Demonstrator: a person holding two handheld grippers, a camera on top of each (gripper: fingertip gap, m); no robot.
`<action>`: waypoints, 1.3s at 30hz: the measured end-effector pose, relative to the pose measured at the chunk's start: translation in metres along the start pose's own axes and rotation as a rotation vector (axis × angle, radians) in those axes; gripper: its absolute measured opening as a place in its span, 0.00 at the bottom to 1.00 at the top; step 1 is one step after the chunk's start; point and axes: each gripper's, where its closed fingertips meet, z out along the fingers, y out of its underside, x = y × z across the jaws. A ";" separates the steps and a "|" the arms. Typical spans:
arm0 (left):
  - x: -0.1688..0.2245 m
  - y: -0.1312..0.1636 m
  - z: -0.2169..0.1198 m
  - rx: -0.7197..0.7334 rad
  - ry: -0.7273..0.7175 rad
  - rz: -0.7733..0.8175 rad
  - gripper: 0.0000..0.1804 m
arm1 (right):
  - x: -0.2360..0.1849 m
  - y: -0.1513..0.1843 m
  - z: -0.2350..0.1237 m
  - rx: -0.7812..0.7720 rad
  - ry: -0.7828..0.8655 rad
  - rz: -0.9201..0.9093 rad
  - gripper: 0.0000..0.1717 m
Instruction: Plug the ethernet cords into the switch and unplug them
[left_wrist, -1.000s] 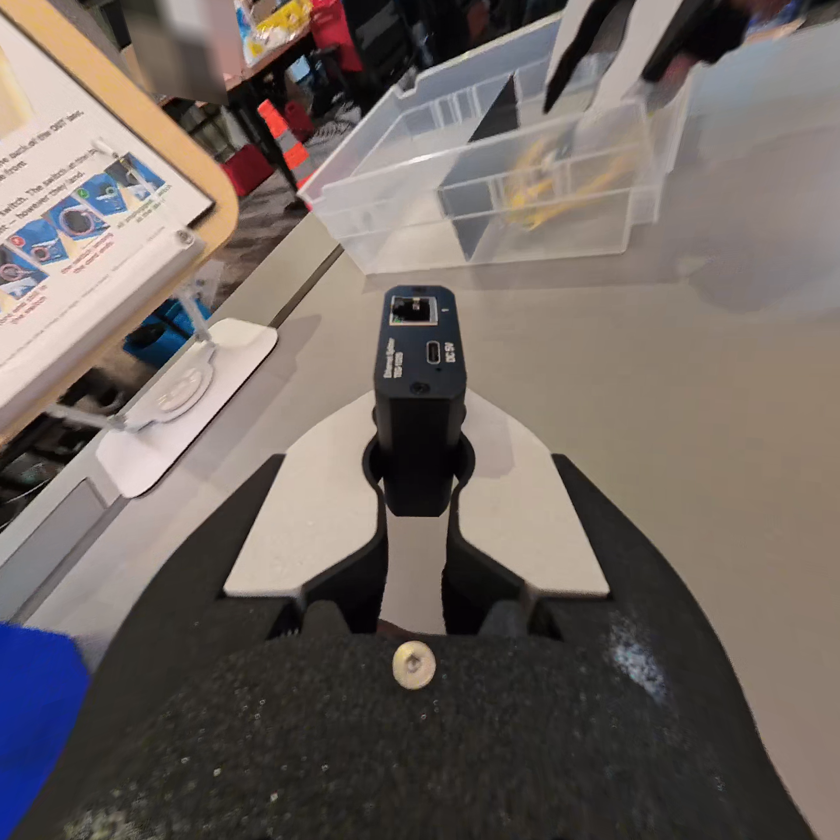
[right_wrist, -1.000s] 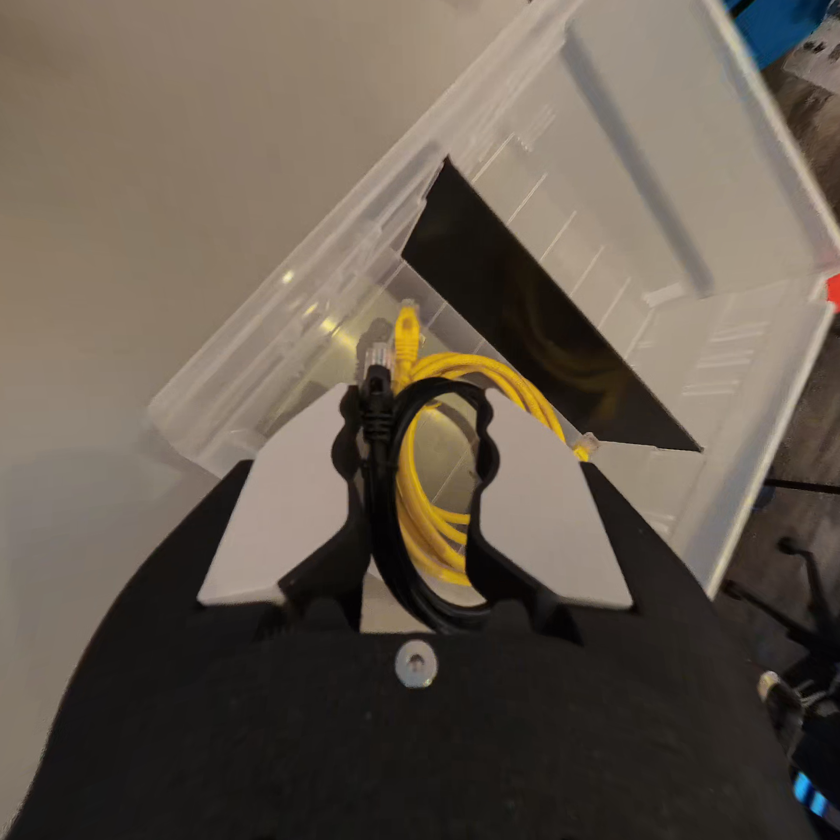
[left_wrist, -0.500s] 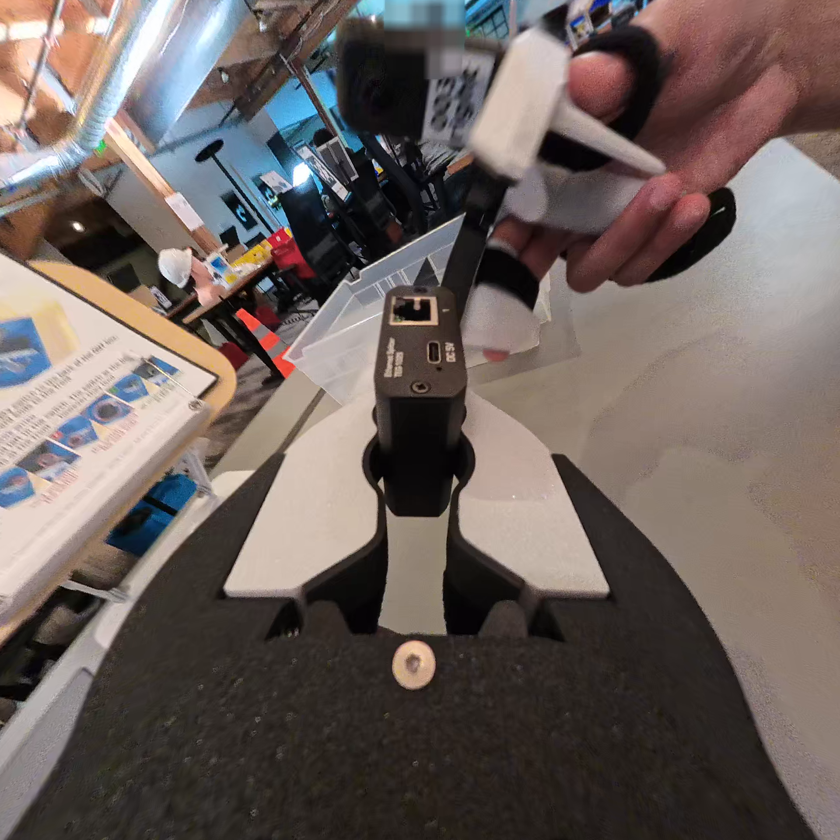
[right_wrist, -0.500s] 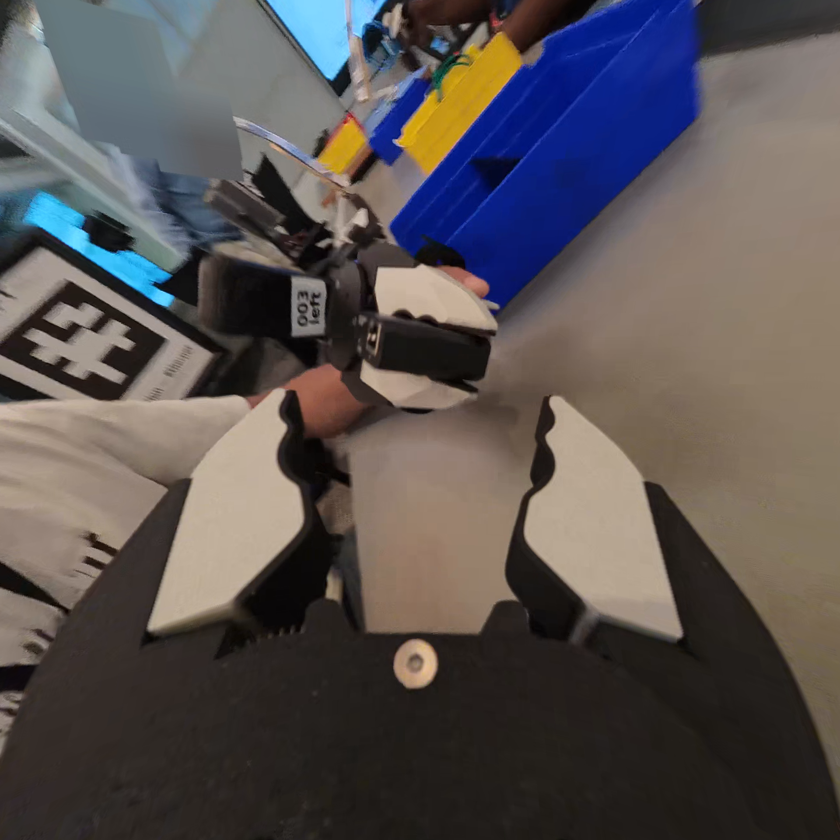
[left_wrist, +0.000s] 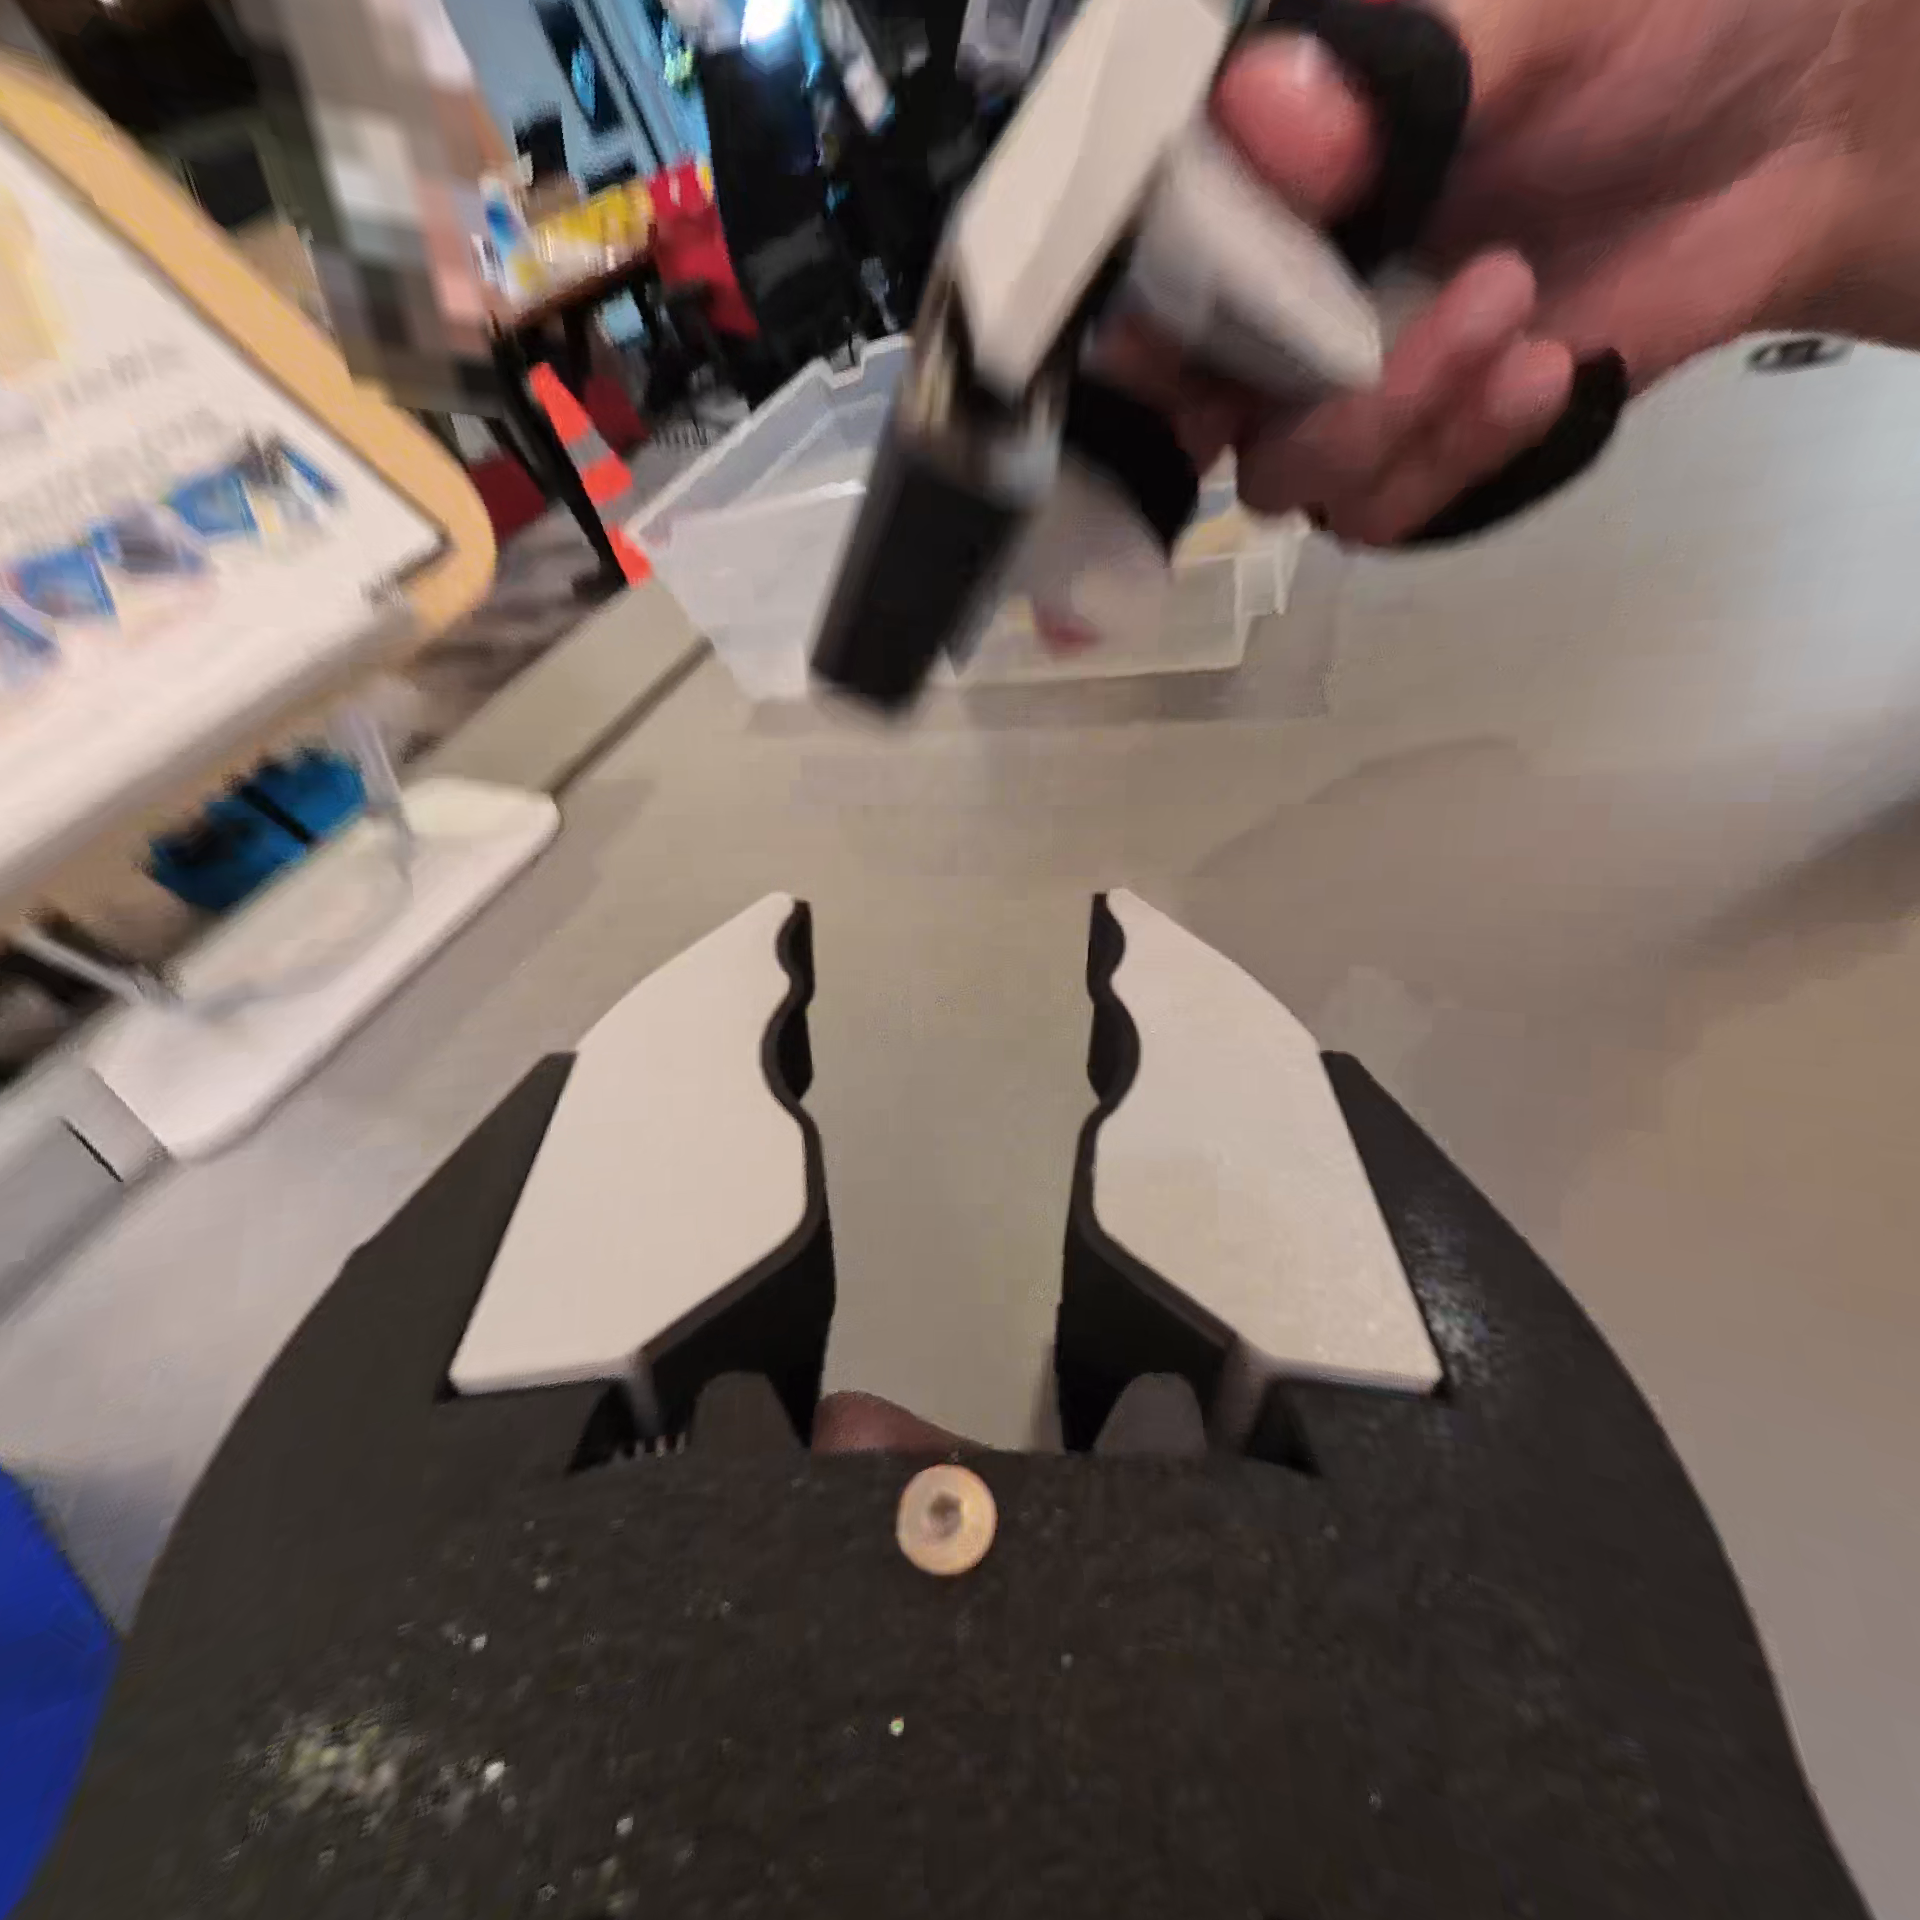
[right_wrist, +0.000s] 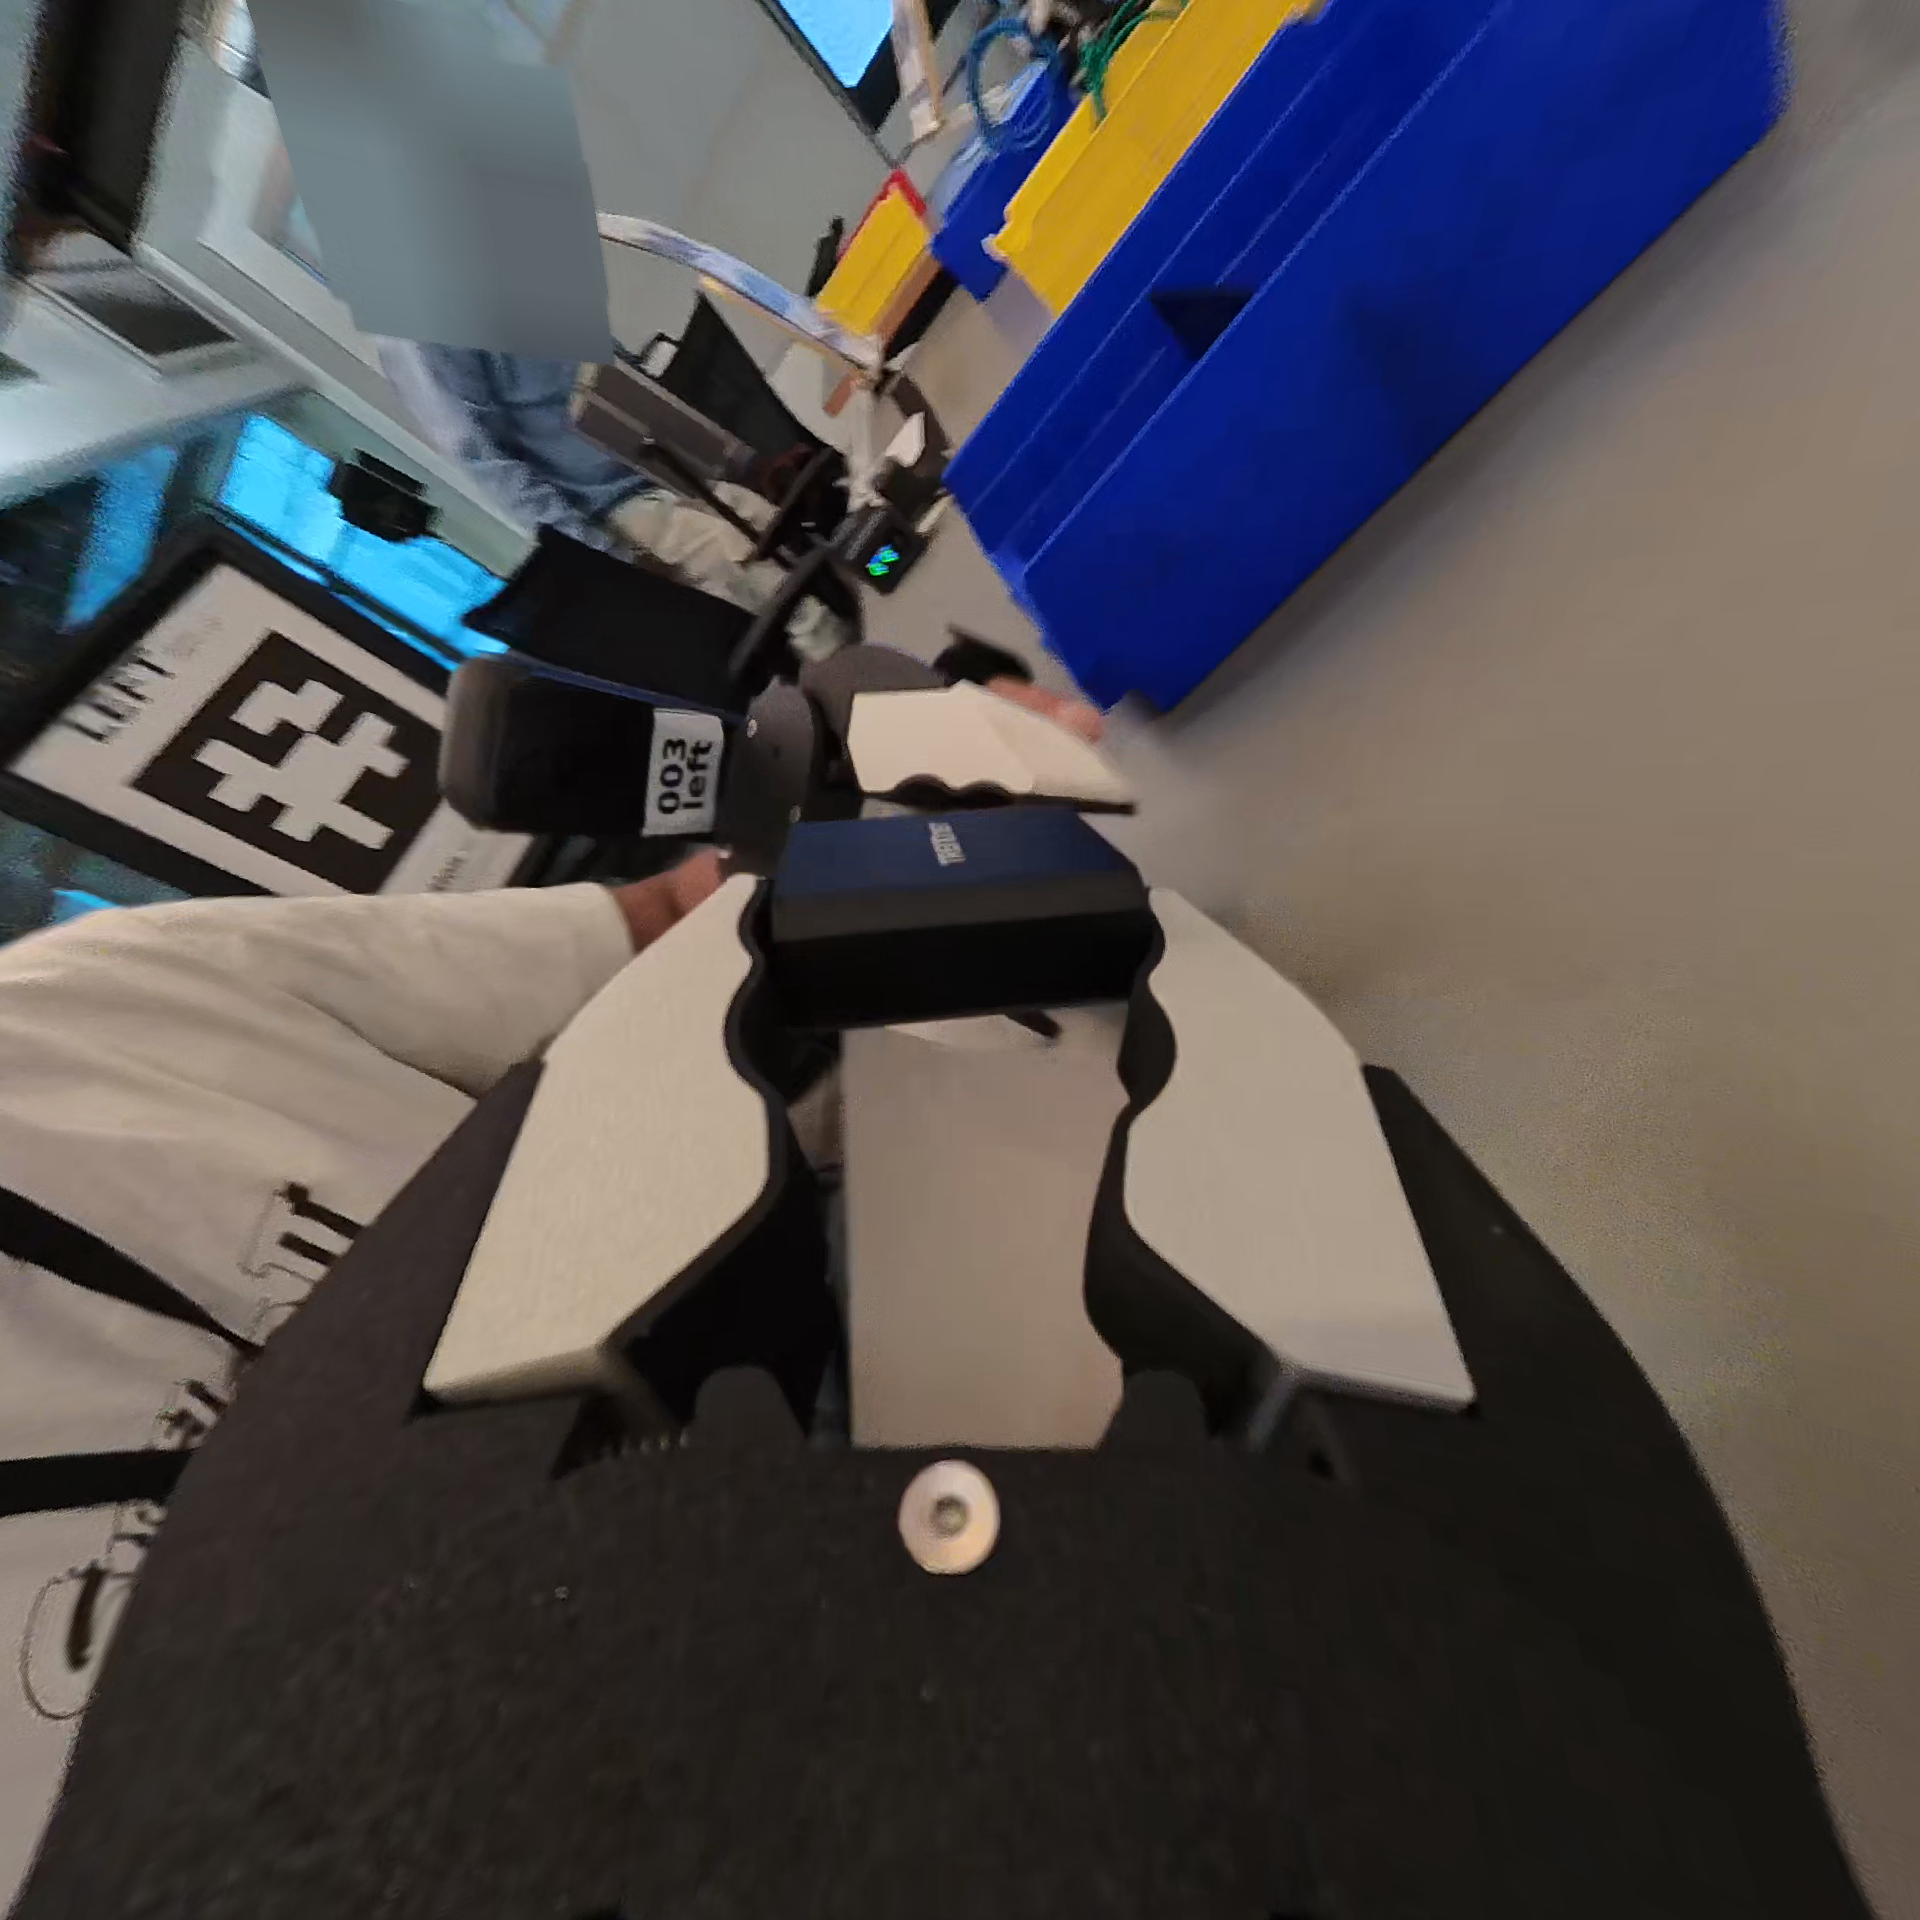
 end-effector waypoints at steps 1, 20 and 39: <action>0.004 0.007 -0.009 -0.029 0.019 -0.093 0.28 | -0.002 -0.012 -0.017 0.012 0.046 -0.047 0.36; 0.023 0.089 -0.105 -0.399 -0.221 -0.637 0.33 | 0.304 -0.056 -0.249 -0.528 1.279 0.282 0.36; -0.005 0.106 -0.131 -0.454 -0.451 -0.604 0.33 | 0.189 -0.107 -0.274 -0.157 1.409 -0.102 0.50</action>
